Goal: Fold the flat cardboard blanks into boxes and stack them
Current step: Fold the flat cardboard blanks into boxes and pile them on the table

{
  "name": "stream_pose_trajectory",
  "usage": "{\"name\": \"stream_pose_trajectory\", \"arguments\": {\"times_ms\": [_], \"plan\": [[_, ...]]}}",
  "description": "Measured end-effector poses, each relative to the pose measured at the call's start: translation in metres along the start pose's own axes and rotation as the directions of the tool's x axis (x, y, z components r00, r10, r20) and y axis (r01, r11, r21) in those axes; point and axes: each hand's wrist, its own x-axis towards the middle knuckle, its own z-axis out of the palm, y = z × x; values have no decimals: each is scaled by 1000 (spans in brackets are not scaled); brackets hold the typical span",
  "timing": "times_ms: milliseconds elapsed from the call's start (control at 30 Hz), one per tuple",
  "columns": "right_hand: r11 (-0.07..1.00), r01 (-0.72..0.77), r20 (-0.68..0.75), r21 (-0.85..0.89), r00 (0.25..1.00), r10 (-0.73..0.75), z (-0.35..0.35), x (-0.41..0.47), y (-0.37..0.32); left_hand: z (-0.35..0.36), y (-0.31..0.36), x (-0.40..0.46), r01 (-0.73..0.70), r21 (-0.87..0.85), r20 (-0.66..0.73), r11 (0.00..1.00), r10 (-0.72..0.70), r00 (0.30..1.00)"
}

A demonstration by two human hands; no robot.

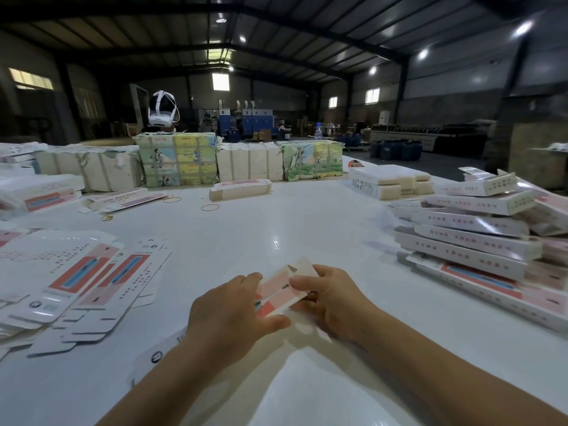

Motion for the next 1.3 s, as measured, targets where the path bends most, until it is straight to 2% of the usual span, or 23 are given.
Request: {"name": "stream_pose_trajectory", "arguments": {"times_ms": [33, 67, 100, 133, 167, 200, 267, 300, 400, 467, 600, 767, 967, 1100, 1200, 1300], "plan": [[973, 133, -20, -188, 990, -139, 3, -4, 2, 0, -1, 1, 5, -9, -4, 1000, -5, 1000], [854, 265, -1, -448, 955, -298, 6, -7, 3, 0, -1, 2, 11, -9, -13, 1000, -12, 1000], [626, 346, 76, -699, 906, -416, 9, -10, 5, 0, 0, 2, 20, -2, -23, 1000, -20, 1000], [381, 380, 175, -843, 864, -472, 12, -12, 8, 0, 0, 2, 29, 6, -31, 1000, -29, 999], [221, 390, 243, -894, 836, -493, 14, -12, 9, 0, 0, 2, 37, 15, -37, 999, -36, 999], [166, 403, 278, -900, 825, -492, 15, -11, 11, 0, 0, 1, 42, 24, -42, 999, -41, 998], [206, 424, 293, -882, 835, -465, 17, -13, 14, 0, -1, 0, 44, 57, -55, 997, -41, 998], [288, 423, 267, -859, 851, -452, 18, -14, 15, 0, -2, -1, 42, 78, -60, 996, -38, 997], [659, 369, 105, -656, 909, -404, 18, -15, 9, -1, -4, -2, 20, 123, -89, 992, -9, 996], [836, 298, 43, -460, 948, -314, 16, -13, 5, -2, -4, -2, 2, 121, -118, 993, 12, 993], [966, 153, -23, -209, 987, -162, 11, -11, -4, -1, -4, -1, -25, 96, -162, 995, 40, 986], [988, 99, -37, -121, 994, -104, 7, -10, -8, 0, -1, -1, -42, 82, -256, 996, 61, 965], [928, 277, -45, -249, 954, -297, 16, -16, -3, -1, 4, -3, -58, 179, -241, 982, 101, 965], [904, 308, -36, -296, 942, -333, 16, -15, 1, -3, 8, -3, -32, 189, -216, 981, 73, 974], [840, 357, -24, -408, 916, -401, 17, -15, 4, -3, 9, -3, -25, 174, -234, 985, 66, 970], [692, 418, 1, -588, 857, -516, 18, -18, 9, -5, 11, -4, -20, 124, -248, 992, 51, 967]]}}
